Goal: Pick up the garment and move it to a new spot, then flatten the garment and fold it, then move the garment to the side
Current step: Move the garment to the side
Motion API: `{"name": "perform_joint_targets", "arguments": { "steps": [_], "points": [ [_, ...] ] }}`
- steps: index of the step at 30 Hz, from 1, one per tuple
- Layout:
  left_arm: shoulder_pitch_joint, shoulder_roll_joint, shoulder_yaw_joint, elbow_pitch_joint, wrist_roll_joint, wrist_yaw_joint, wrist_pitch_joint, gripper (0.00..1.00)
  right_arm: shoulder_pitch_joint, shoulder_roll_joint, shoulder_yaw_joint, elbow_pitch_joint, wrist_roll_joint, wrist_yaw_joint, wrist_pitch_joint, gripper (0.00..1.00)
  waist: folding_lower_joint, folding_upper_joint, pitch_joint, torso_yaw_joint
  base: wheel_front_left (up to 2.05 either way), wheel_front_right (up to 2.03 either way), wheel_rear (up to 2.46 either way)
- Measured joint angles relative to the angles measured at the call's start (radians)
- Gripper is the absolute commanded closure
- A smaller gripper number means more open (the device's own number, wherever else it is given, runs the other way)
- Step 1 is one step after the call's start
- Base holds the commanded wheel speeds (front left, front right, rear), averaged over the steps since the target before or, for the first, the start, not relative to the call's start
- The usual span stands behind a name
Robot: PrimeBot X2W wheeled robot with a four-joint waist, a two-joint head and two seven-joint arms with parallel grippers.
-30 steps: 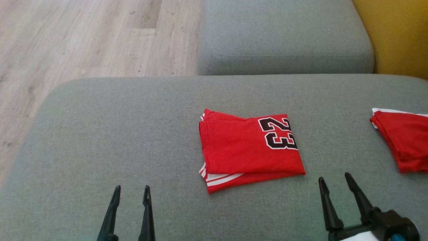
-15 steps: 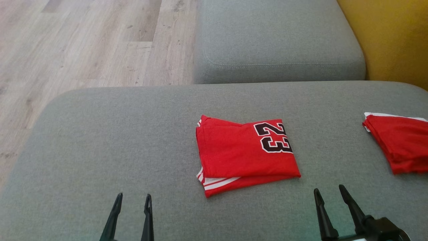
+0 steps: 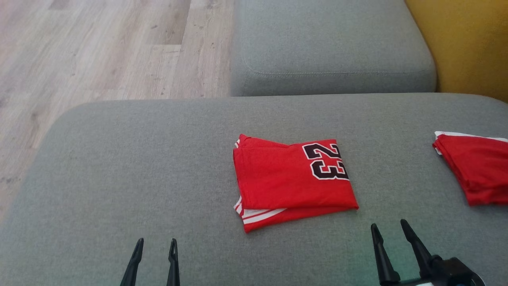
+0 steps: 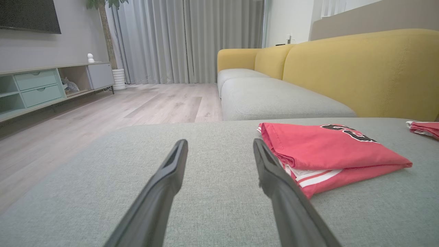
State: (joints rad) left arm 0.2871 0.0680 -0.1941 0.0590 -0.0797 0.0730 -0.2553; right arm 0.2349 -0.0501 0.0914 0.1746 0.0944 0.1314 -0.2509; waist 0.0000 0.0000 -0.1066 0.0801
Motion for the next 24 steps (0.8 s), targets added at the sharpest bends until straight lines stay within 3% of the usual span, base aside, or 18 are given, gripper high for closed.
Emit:
{"name": "perform_joint_targets", "arguments": {
  "steps": [5, 15, 24],
  "points": [
    [-0.004, -0.002, -0.001, 0.014, 0.002, -0.004, 0.0, 0.0, -0.022, 0.0, -0.002, 0.022, 0.01, 0.0, 0.0, 0.0, 0.0, 0.0, 0.022, 0.013, 0.0, 0.0, 0.0],
    [-0.043, -0.004, -0.032, 0.024, 0.01, -0.01, 0.0, 0.0, -0.282, -0.035, -0.005, 0.289, 0.172, 0.0, 0.002, 0.0, 0.0, 0.0, 0.101, 0.044, 0.0, 0.0, 0.0],
    [-0.131, -0.008, -0.075, 0.024, 0.001, 0.015, 0.0, 0.0, -0.558, -0.159, 0.062, 0.417, 0.364, 0.0, 0.231, 0.0, 0.0002, 0.0, 0.189, 0.062, 0.0, 0.0, 0.0]
  ]
}}
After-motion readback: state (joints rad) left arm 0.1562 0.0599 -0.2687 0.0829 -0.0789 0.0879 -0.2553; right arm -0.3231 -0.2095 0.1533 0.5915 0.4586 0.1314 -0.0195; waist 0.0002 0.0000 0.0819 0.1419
